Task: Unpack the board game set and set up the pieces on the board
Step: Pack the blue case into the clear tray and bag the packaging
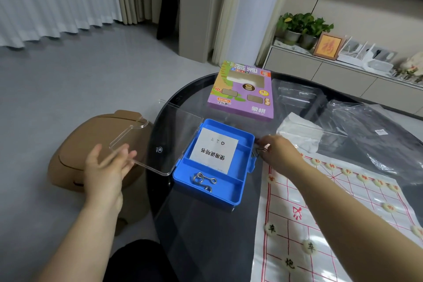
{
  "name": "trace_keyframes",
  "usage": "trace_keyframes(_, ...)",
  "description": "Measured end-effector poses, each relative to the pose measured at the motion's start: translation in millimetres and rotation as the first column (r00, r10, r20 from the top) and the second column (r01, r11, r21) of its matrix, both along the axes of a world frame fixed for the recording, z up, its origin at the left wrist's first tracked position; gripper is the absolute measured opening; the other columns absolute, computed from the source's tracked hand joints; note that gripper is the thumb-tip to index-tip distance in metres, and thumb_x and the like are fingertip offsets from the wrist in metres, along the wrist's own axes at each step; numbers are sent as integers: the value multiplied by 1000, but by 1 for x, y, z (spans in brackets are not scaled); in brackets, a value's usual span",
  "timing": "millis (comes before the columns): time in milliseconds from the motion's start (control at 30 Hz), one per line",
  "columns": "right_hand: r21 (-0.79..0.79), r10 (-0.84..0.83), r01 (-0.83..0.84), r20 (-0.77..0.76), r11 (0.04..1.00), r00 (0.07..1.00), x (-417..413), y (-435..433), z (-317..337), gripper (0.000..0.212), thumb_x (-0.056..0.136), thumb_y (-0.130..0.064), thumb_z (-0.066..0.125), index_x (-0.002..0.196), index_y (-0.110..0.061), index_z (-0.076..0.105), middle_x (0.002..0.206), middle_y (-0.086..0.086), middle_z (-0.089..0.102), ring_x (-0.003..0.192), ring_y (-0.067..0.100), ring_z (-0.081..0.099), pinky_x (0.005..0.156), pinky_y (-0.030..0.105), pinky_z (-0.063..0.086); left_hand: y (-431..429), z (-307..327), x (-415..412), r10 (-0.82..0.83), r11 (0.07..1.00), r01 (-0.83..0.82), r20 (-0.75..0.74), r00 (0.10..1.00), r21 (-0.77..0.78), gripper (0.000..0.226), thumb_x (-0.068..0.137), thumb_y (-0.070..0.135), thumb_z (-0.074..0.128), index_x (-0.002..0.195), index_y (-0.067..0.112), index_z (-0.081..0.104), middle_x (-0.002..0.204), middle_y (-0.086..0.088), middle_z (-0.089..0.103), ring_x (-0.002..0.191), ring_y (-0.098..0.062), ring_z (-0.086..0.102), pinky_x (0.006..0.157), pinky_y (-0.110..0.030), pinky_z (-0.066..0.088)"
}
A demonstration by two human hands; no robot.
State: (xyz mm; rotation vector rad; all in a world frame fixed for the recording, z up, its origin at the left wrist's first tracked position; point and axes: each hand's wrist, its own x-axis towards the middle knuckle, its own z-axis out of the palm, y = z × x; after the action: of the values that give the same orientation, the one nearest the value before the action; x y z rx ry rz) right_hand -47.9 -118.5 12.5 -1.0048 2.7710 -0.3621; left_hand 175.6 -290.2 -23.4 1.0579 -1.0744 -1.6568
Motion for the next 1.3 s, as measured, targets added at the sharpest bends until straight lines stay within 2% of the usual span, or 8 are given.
trace_keyframes(233, 109, 28, -17, -98, 994, 995, -2, -8, 1, 31, 86, 1, 46, 111, -8, 61, 113, 12, 61, 103, 28, 56, 81, 30, 43, -1, 7, 0, 18, 992, -25, -56, 998, -127, 46, 91, -1, 47, 135, 5, 35, 91, 4, 58, 57, 5, 63, 59, -10, 52)
trace_keyframes(433, -174, -70, 43, -152, 984, 986, 12, 4, 26, 24, 88, -3, 46, 104, -5, 65, 108, 14, 64, 97, 29, 57, 78, 30, 44, 21, 23, -7, 8, 960, -24, -59, 998, -280, 29, 87, -2, 52, 106, 20, 52, 70, 23, 68, 62, 7, 63, 58, -7, 50)
trace_keyframes(567, -282, 61, -60, -6, 957, 998, 49, 10, 43, 20, 88, -7, 54, 104, -7, 66, 104, 10, 66, 87, 22, 57, 76, 26, 45, 44, 30, -14, -29, 919, 22, -12, 1000, -394, 36, 83, -4, 57, 108, 21, 52, 81, 21, 65, 70, 10, 62, 79, -13, 51)
trace_keyframes(667, -216, 215, -197, 63, 956, 975, 74, 11, 33, 20, 87, -9, 57, 105, -10, 65, 104, 8, 67, 81, 13, 51, 73, 17, 37, 61, 37, -20, -54, 887, 48, 0, 999, -459, 41, 82, -8, 57, 110, 21, 50, 91, 14, 59, 72, 17, 59, 70, -2, 46)
trace_keyframes(767, -134, 235, -224, 72, 965, 969, 83, 13, 22, 23, 89, -10, 51, 110, -10, 62, 112, 6, 64, 99, 19, 58, 80, 21, 42, 73, 41, -24, -74, 850, 83, 38, 997, -520, 44, 82, -6, 58, 100, 34, 51, 90, 19, 58, 74, 19, 58, 66, 2, 42)
trace_keyframes(967, -120, 251, -241, 77, 963, 965, 83, 25, 17, 29, 91, -15, 49, 120, -16, 56, 125, 1, 55, 112, 14, 52, 88, 18, 40, 86, 40, -30, -103, 718, 221, 213, 972, -660, 42, 82, 2, 61, 118, 23, 54, 99, 15, 58, 84, -2, 60, 64, 0, 46)
trace_keyframes(1133, -109, 277, -277, -11, 955, 961, 69, 25, 17, 39, 95, -19, 43, 133, -16, 43, 148, -4, 33, 135, 14, 29, 108, 22, 21, 93, 32, -38, 5, 441, 303, 340, 941, -845, 31, 73, 12, 61, 102, 2, 68, 98, -5, 69, 99, -11, 54, 82, -19, 43)
trace_keyframes(1300, 6, 291, -291, 41, 957, 956, 59, 17, 4, 27, 94, -17, 39, 113, -9, 56, 121, 9, 57, 113, 22, 47, 101, 29, 30, 88, 18, -41, 20, 337, 378, 408, 913, -862, 25, 68, 6, 62, 91, 2, 72, 91, -9, 72, 101, -10, 50, 88, -9, 36)
